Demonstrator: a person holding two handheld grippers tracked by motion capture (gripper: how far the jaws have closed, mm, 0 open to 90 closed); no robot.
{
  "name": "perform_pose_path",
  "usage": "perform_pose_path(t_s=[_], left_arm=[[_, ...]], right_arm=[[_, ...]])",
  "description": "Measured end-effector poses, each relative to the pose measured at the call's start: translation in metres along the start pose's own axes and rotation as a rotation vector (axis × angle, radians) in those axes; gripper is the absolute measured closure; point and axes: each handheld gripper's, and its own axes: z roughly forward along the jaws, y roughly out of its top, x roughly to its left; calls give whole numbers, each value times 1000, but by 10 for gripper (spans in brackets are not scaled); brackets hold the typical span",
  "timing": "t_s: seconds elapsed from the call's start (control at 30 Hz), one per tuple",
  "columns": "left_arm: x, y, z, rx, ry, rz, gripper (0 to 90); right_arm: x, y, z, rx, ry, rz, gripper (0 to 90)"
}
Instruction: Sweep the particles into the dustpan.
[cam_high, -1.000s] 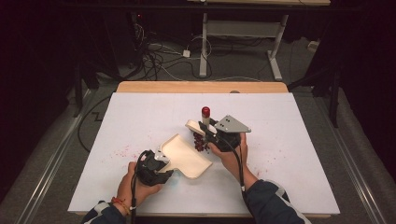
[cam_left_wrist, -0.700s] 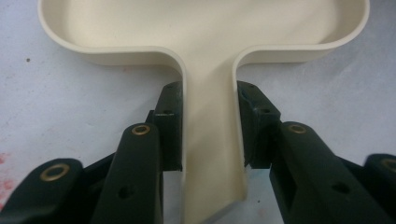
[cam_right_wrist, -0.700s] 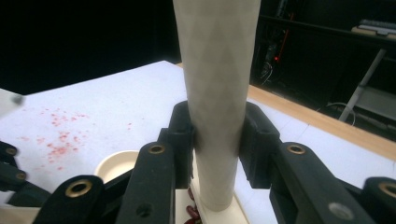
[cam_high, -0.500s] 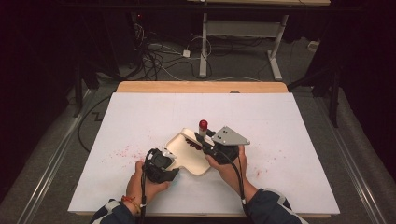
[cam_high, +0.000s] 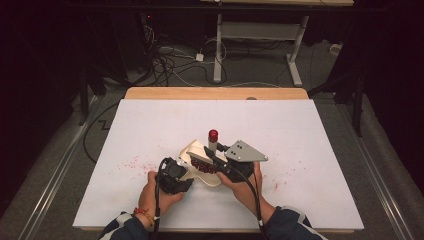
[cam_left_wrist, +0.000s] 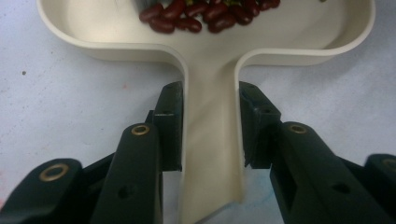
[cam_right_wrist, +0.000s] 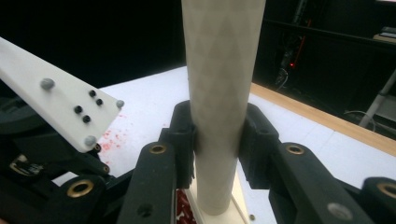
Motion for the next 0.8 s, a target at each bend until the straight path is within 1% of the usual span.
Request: perform_pose_path(t_s=[0.07, 0.13, 0.17, 0.2, 0.23, 0.27, 0.3, 0.33, 0.37, 0.4, 0.43, 0.47, 0.5, 0.53, 0.63, 0.67, 0.73, 0.8], left_arm=[[0, 0, 0, -4, -2, 2, 638], [0, -1, -1, -2, 4, 14, 639], [1, -1, -1, -2, 2, 15, 639], [1, -2, -1, -2, 1, 17, 639], [2, -2, -1, 0, 0, 21, 640], [2, -3, -1, 0, -2, 22, 640], [3, -3, -1, 1, -3, 25, 640], [4, -3, -1, 2, -2, 31, 640], [4, -3, -1, 0, -1, 35, 640], [4, -3, -1, 0, 1, 37, 640], [5, -3, -2, 5, 0, 47, 640], [5, -4, -2, 4, 0, 50, 640], [6, -4, -2, 0, -1, 51, 640], [6, -5, -2, -1, -4, 48, 640], [6, -7, -3, 6, -4, 60, 640], [6, -7, -4, 5, -2, 65, 640], [6, -9, -5, 9, -6, 72, 641], [7, -11, -6, 13, -9, 76, 641]], right_arm=[[0, 1, 0, -3, 6, -4, 702], [-3, 2, -1, -13, 7, 0, 704], [-9, 3, -3, -31, 4, 7, 705], [-9, 3, -3, -31, 4, 7, 705], [-12, 4, -5, -41, -2, 16, 705], [-17, 5, -8, -62, 1, 26, 705], [-24, 9, -17, -136, -9, 46, 705], [-24, 9, -17, -136, -9, 46, 705], [-30, 17, -22, -131, -11, 18, 705], [-33, 18, -24, -146, -19, 30, 705], [-33, 18, -24, -146, -19, 30, 705], [-38, 20, -29, -156, -23, 51, 705], [-42, 22, -32, -154, -26, 68, 705], [-46, 22, -36, -159, -33, 70, 705], [-55, 23, -45, -161, -63, 75, 705], [-59, 22, -49, -162, -72, 86, 705], [-64, 21, -54, -158, -87, 89, 705], [-70, 19, -62, -142, -119, 86, 705]])
